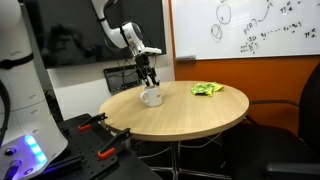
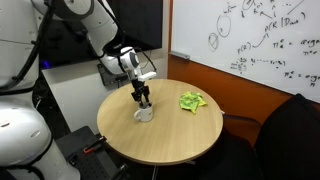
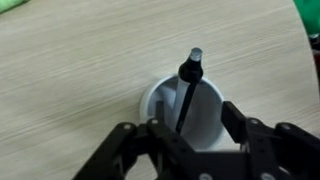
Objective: Remove the pen from the mug
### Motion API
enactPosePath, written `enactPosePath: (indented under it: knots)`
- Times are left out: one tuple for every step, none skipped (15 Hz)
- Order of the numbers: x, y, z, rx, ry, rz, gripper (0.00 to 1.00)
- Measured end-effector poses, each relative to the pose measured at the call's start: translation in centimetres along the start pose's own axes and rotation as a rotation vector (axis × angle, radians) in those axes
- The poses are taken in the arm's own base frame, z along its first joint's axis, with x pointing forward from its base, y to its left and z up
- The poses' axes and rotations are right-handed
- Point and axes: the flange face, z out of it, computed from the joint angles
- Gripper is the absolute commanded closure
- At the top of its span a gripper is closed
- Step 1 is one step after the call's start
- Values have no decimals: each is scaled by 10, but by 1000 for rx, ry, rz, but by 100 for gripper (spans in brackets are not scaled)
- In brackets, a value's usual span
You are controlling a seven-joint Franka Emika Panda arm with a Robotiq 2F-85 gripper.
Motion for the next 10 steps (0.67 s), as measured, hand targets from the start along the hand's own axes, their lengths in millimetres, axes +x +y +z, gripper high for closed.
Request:
enactPosePath:
  knots:
    - [1,0,1,2,1,-3,32]
    - [2,0,2,3,2,-6,32]
    - [2,0,3,5,2,-8,33]
    - [3,0,5,9,3,-10,41]
    - [4,0,7,13,4,-11,45]
    - [5,0,10,17,6,-12,49]
    - [5,1,12,20,7,-14,53]
    - [5,1,13,23,9,-15,51]
    - [5,1,16,27,10,-16,52]
    - [5,2,18,30,12,-23,51]
